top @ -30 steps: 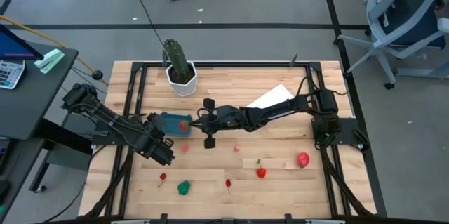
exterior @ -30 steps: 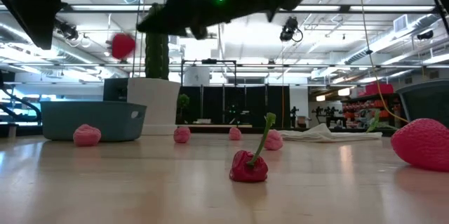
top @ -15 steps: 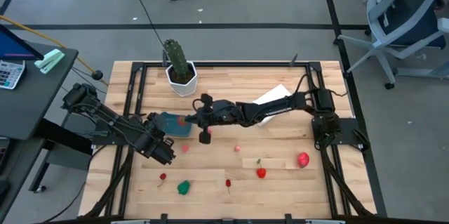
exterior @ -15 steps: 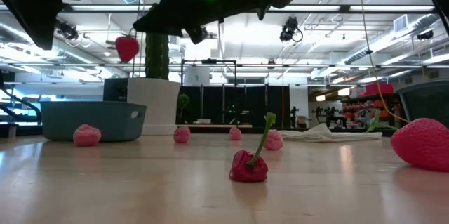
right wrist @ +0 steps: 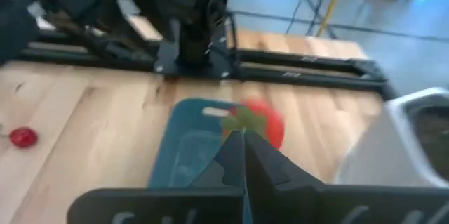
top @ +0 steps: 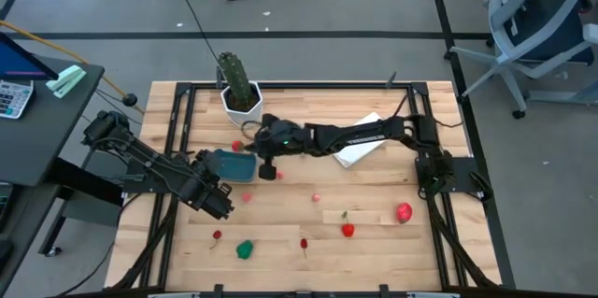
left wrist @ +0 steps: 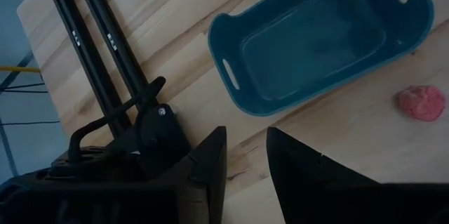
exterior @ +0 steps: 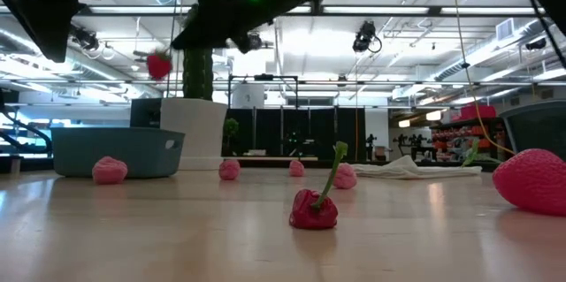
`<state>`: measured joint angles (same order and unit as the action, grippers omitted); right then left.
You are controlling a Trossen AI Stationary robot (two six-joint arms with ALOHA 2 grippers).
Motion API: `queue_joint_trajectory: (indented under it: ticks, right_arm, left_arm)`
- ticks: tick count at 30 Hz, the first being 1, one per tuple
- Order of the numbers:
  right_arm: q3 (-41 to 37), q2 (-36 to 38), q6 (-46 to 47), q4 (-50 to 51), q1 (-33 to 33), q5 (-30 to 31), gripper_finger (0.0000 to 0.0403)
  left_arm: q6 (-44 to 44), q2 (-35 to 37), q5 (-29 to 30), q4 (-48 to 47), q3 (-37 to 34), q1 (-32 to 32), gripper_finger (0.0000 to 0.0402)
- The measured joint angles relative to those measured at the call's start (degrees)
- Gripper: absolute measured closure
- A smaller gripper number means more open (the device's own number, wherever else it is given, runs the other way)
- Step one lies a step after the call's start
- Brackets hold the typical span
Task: Pick and placing Produce into tupperware
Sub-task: Put the top red strawberry into the blue bin, then put the left red cherry into the blue bin
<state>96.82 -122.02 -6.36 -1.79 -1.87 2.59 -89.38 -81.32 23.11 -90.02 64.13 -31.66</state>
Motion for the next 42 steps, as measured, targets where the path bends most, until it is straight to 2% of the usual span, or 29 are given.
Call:
queue_joint_trajectory:
  ticks: [8,12,28,32,42]
  right_arm:
    - [4.9,-8.6,0.6,1.6,0.1,-4.5,0.0403]
    - [5.2,-10.0,2.2,1.6,-0.3,-4.7,0.0403]
    - [5.0,-13.2,-1.6,4.9,-1.5,-7.4,0.0382]
    - [5.0,-13.2,-3.3,4.6,-1.5,-7.4,0.0358]
    - [7.2,-12.6,-3.8,3.7,-1.4,-7.4,0.0257]
  left_arm:
    - [1.7,0.8,-0.1,0.1,0.2,-0.1,0.0294]
    - [4.5,2.1,-0.4,0.0,0.2,-0.1,0.0294]
    - [4.1,3.5,0.3,0.0,0.2,0.0,0.0294]
    - [4.1,3.5,0.2,0.0,0.2,0.0,0.0294]
    - [4.5,3.5,0.2,0.0,0.2,0.0,0.0294]
